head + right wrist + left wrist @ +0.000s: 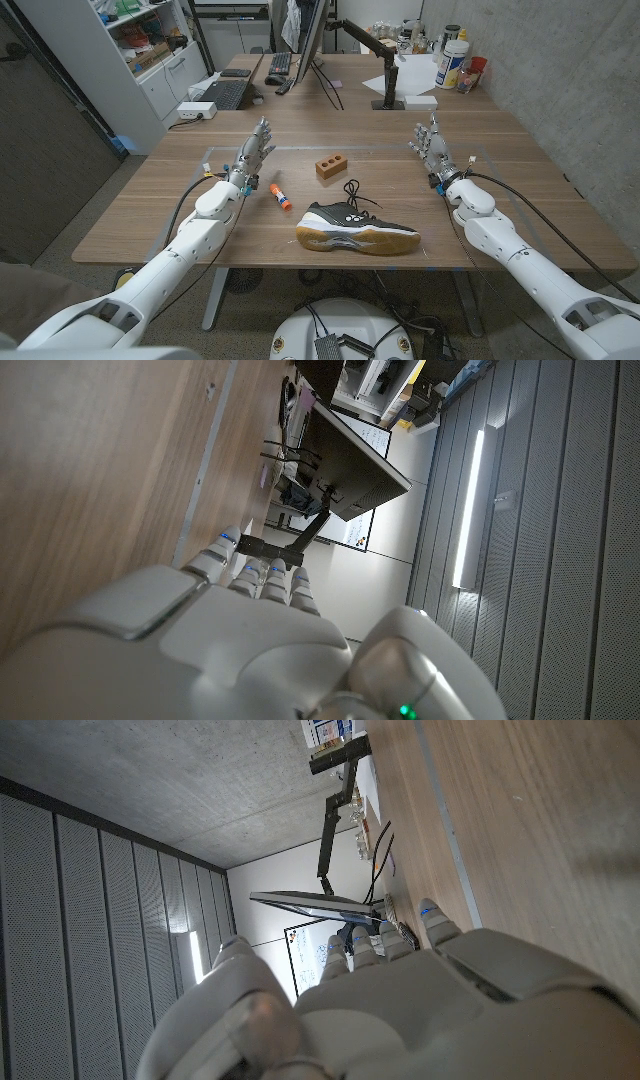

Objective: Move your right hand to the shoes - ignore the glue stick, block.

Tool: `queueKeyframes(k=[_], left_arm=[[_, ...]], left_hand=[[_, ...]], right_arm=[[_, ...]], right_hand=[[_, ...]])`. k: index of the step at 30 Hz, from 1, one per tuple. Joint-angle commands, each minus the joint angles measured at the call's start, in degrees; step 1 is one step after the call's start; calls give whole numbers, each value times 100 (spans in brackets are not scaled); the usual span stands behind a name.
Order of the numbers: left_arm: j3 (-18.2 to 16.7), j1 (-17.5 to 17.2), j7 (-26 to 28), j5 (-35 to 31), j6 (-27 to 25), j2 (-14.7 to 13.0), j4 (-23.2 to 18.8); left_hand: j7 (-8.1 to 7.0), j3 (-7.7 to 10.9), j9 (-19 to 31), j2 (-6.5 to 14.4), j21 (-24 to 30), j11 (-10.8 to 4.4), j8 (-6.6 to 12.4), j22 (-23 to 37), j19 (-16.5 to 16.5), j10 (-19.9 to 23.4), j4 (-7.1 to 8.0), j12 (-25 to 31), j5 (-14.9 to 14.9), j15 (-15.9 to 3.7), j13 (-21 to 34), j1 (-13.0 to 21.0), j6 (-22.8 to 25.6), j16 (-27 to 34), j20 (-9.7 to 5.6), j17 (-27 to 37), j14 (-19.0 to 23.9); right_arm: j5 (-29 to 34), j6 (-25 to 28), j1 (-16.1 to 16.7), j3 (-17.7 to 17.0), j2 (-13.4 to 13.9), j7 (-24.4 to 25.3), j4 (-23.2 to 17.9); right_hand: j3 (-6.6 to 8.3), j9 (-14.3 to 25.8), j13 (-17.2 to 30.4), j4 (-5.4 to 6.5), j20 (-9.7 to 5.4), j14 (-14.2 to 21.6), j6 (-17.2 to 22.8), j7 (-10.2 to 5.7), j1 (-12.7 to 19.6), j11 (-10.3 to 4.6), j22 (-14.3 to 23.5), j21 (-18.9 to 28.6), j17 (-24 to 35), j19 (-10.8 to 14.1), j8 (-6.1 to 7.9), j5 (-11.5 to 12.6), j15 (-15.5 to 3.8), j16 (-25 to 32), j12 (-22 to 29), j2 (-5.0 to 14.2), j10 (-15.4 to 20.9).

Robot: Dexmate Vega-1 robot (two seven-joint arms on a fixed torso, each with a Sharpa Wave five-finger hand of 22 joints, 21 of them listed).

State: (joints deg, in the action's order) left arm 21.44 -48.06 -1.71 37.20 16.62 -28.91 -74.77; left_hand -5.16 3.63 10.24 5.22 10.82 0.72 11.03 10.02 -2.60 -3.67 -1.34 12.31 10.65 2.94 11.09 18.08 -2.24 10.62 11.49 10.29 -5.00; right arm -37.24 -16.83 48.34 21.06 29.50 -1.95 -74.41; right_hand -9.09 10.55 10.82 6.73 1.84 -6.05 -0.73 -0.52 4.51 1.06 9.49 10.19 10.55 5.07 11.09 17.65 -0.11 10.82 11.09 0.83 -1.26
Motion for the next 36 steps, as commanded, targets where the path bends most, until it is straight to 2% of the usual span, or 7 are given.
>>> queueKeyframes(k=[1,9,17,30,36], left_arm=[[21,-22,-9,-27,24,16,-50],[6,-144,22,-8,26,-8,-167],[-11,-210,59,-18,28,-38,-262],[-19,-144,-5,-29,64,-46,-229],[-52,-63,-43,-51,90,-89,-186]], left_hand=[[-34,46,11,13,26,20,17,8,-13,-57,-25,34,38,18,22,65,9,20,58,18,-70],[-32,55,11,19,19,-1,14,9,-27,-54,-38,32,35,22,22,77,21,20,61,18,-70],[-44,58,11,21,17,11,8,9,-33,-49,-45,32,33,27,22,82,18,19,61,19,-75],[-49,64,11,24,15,1,4,10,-42,-51,-57,29,30,31,23,90,23,17,62,19,-83],[-45,67,12,25,14,9,4,10,-48,-56,-63,26,28,36,23,93,31,14,63,20,-91]], right_arm=[[-31,40,96,-59,80,51,-142],[48,-5,248,-123,210,174,-362],[196,-133,262,-105,245,204,-390],[1009,-428,348,-32,422,687,-602],[1187,-475,376,-30,441,823,-639]], right_hand=[[-39,28,13,7,2,-43,-54,8,67,49,15,34,30,43,25,27,-18,33,33,0,13],[-36,28,13,-5,10,-56,-65,6,89,46,15,33,29,35,21,24,-31,28,32,5,13],[-27,27,13,-32,28,-92,-83,0,137,34,14,23,26,-2,16,18,-33,16,22,15,-9],[-1,26,12,-86,13,-122,-96,-49,239,-24,13,11,23,-67,17,7,-76,10,18,39,-18],[8,26,12,-109,19,-152,-92,-70,280,-31,13,2,21,-108,21,1,-100,1,16,45,-24]])
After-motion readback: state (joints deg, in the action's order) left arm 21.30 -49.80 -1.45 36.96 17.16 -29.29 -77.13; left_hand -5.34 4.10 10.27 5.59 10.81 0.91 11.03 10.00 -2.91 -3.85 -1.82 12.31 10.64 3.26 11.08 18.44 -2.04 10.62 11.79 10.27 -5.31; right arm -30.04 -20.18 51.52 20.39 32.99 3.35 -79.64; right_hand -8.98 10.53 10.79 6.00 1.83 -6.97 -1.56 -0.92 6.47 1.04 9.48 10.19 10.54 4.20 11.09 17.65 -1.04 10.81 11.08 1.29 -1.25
